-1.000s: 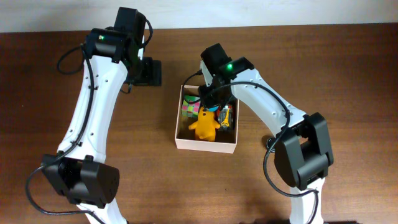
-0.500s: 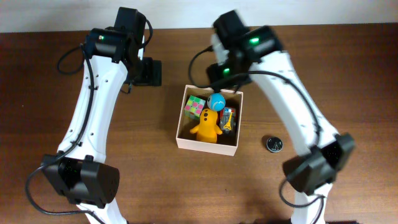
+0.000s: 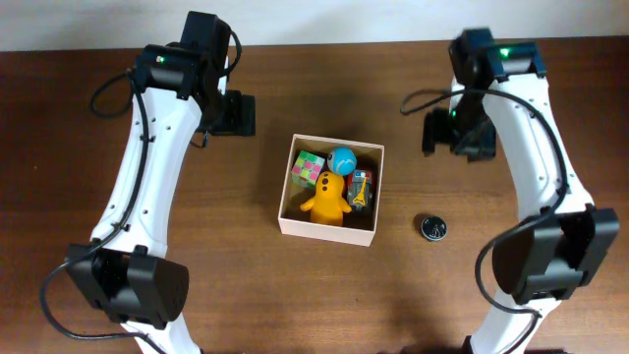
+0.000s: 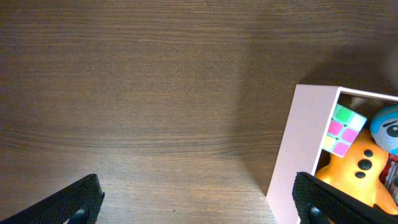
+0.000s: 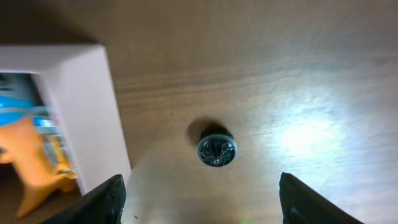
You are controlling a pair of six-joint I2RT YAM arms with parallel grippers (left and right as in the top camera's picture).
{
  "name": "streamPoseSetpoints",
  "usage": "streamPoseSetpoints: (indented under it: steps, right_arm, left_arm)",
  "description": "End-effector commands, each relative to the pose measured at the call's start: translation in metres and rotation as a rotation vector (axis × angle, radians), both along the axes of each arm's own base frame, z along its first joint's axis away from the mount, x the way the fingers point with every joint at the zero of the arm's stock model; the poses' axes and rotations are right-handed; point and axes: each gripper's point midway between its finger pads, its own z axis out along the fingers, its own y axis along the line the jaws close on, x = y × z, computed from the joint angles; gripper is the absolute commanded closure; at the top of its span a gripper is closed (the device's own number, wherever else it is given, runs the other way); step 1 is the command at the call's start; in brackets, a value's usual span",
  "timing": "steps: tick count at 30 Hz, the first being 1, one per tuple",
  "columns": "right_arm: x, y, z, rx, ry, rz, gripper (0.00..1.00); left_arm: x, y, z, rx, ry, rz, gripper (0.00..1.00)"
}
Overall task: Pack container
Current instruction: 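Move the right gripper down to the black puck and grasp it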
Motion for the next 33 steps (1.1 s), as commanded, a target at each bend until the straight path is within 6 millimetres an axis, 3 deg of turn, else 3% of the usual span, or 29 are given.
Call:
streamPoseSetpoints:
  steps: [1, 9, 17, 19, 22, 27, 29, 33]
  right_arm:
    - [-0.025, 0.012, -0.037, 0.055, 0.126, 0.001, 0.27]
    - [-0.068, 0.004, -0.110, 0.033, 0.258, -0.023, 0.27]
    - [-0.095, 0.002, -0.150, 0.032, 0.301, -0.070, 0.28]
    - [-0.098, 0.001, -0.156, 0.031, 0.303, -0.074, 0.35]
    - [-0.097, 0.001, -0.158, 0.032, 0.294, -0.074, 0.44]
    - [-0.085, -0.003, -0.149, 0.007, 0.242, -0.067, 0.44]
    - [-0.075, -0.005, -0.135, -0.003, 0.195, -0.064, 0.44]
    - [-0.047, -0.006, -0.086, -0.005, 0.055, -0.035, 0.44]
  left_arm:
    - [0.000, -0.001, 0.007, -0.001, -0.020, -0.001, 0.01]
    - [0.000, -0.001, 0.007, -0.001, -0.020, -0.001, 0.01]
    - [0.000, -0.001, 0.007, -0.001, -0.020, -0.001, 0.01]
    - [0.000, -0.001, 0.007, -0.001, -0.020, -0.001, 0.01]
    - [0.000, -0.001, 0.007, -0.001, -0.020, -0.001, 0.01]
    - [0.000, -0.001, 0.007, -0.001, -0.020, -0.001, 0.01]
    - [0.000, -0.001, 0.007, -0.001, -0.020, -0.001, 0.01]
    - [-0.001, -0.002, 0.007, -0.001, -0.020, -0.003, 0.01]
